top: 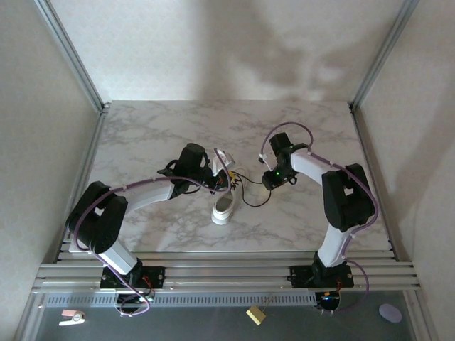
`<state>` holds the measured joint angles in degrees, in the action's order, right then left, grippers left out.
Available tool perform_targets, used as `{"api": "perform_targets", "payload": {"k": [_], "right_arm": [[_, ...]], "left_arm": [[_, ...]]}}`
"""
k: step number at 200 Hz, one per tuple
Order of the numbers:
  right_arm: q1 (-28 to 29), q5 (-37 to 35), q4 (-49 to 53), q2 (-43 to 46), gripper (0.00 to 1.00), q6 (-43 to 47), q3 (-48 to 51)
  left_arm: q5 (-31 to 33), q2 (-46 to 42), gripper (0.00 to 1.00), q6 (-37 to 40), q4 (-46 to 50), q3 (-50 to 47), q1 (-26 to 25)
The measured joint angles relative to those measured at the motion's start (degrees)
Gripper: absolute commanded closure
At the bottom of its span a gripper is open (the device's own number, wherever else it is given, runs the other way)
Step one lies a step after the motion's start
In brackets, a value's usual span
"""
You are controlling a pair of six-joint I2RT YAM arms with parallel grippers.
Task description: Tie the shoes
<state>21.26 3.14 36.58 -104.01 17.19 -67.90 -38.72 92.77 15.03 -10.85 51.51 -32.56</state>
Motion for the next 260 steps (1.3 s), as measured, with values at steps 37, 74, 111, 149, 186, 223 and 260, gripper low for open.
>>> {"api": "perform_targets", "payload": {"k": [37,74,111,149,186,223,260], "right_arm": [[-2.5,1.3,1.5,-2.3,0.53,4.8,-3.4],[-4.0,2.0,2.9,-4.9,0.53,7.4,-6.1],[-4.2,2.5,4.0,-5.3,0.54,8.5,-6.4],[-4.3,2.7,4.8,-7.3,0.54,9.2,-6.6],[-4.4,2.5,5.2,-7.9,0.57,9.3,-7.3],[-4.4,1.3,4.9,-8.1,0.69,9.0,-7.4],[-4.1,-1.0,3.2,-7.7,0.91,8.4,-6.5]], "left_arm": [[0.0,0.1,1.00,-0.1,0.2,0.1,0.0],[0.0,0.9,1.00,-0.1,0.5,0.5,0.0],[0.0,1.7,1.00,-0.1,1.1,1.2,0.0],[-0.1,2.1,1.00,-0.1,1.7,1.7,0.0],[-0.1,2.2,1.00,-0.1,2.0,1.7,0.0],[-0.2,2.2,1.00,-0.1,2.1,1.7,0.0],[-0.2,2.3,1.00,-0.1,2.1,1.7,0.0]]}}
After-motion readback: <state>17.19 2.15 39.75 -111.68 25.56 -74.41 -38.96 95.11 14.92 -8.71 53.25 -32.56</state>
